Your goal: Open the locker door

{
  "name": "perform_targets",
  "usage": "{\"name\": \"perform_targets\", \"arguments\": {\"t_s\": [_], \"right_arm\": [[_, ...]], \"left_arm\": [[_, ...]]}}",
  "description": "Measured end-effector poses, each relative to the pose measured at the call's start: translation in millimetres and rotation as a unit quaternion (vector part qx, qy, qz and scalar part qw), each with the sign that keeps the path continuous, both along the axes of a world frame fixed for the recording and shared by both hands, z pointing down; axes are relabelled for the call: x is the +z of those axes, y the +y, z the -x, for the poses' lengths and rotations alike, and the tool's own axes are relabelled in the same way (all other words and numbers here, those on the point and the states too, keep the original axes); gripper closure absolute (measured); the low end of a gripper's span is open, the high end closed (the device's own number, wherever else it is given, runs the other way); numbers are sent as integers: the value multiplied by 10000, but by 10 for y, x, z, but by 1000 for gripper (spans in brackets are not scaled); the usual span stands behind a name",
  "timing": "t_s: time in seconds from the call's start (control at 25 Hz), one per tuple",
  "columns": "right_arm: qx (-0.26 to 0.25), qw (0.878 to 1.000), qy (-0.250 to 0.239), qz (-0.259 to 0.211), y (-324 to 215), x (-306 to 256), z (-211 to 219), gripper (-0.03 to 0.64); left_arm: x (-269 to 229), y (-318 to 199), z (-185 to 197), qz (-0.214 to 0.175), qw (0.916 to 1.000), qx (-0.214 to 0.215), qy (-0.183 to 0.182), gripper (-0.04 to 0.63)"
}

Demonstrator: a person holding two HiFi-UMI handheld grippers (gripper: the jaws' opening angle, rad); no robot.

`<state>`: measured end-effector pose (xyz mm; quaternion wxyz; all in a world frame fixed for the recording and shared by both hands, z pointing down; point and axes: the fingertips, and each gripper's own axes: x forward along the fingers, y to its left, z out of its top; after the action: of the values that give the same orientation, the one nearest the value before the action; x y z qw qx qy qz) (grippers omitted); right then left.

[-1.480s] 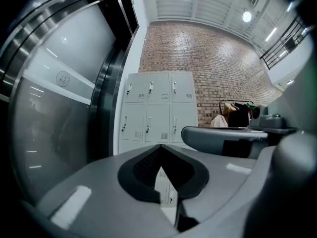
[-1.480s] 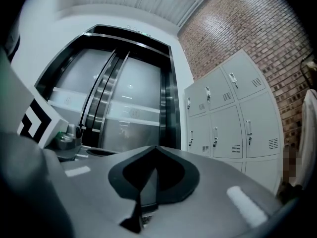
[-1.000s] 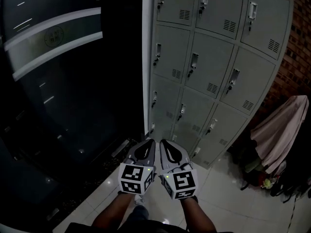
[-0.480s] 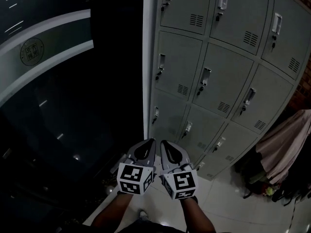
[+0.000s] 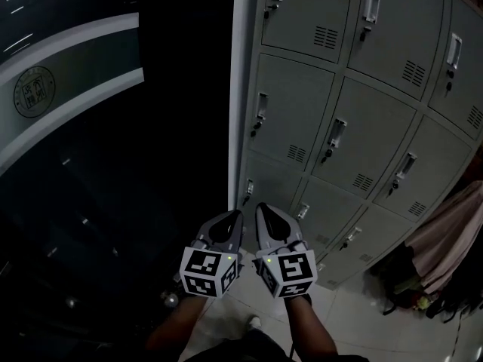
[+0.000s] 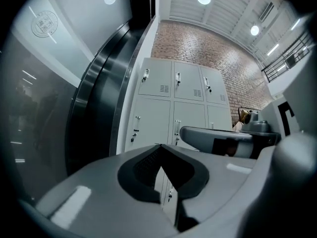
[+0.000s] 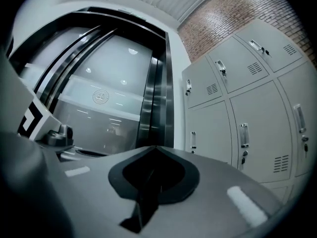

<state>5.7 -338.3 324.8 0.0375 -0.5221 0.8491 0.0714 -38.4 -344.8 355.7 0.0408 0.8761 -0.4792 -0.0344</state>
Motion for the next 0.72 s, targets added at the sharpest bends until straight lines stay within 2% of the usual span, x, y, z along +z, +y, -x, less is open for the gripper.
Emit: {"name": "perform_targets", "arguments": {"t_s": [0.52,0.72], "right_arm": [[-42,9997,149,-169,-1504,-154,69,615],[-66,9997,170,-170,-2133,-233,62,586]], "left_arm": [[-125,-1258,12,-191,9998,-36,77,592],[-218,-1772,49,-236,9996,-118,140,591]]}}
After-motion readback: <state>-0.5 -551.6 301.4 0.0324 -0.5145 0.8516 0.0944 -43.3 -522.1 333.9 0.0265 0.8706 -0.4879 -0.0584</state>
